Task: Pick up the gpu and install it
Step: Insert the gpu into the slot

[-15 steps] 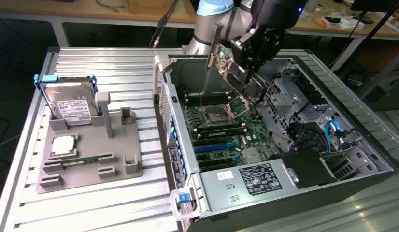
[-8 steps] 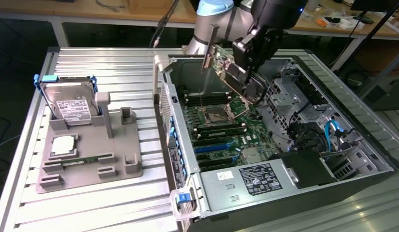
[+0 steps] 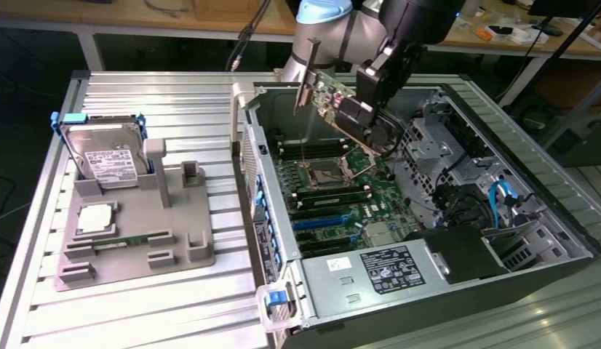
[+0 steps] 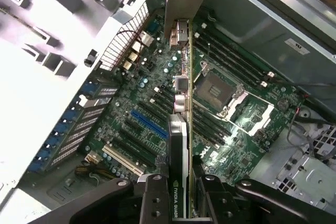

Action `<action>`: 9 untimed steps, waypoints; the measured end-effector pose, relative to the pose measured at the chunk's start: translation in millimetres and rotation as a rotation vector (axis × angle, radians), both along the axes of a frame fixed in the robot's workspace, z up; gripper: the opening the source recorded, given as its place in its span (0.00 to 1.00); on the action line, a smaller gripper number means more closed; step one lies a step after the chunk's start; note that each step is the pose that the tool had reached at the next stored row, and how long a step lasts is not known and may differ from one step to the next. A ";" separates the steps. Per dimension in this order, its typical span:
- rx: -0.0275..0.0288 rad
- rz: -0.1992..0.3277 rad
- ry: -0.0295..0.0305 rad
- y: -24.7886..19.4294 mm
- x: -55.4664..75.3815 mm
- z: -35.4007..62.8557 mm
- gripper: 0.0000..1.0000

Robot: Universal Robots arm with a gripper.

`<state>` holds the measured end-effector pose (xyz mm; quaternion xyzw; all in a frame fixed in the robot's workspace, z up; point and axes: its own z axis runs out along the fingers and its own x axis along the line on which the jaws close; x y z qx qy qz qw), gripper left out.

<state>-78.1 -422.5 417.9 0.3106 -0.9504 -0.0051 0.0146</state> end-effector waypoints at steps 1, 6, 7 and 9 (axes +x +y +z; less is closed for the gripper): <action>0.0000 0.007 0.0010 0.0 0.1 0.0 0.27; 0.0000 0.068 0.0037 0.0 1.5 -0.3 0.27; 0.0000 0.093 0.0037 0.0 1.6 -0.3 0.27; -0.0001 0.132 0.0037 0.0 1.7 -0.5 0.27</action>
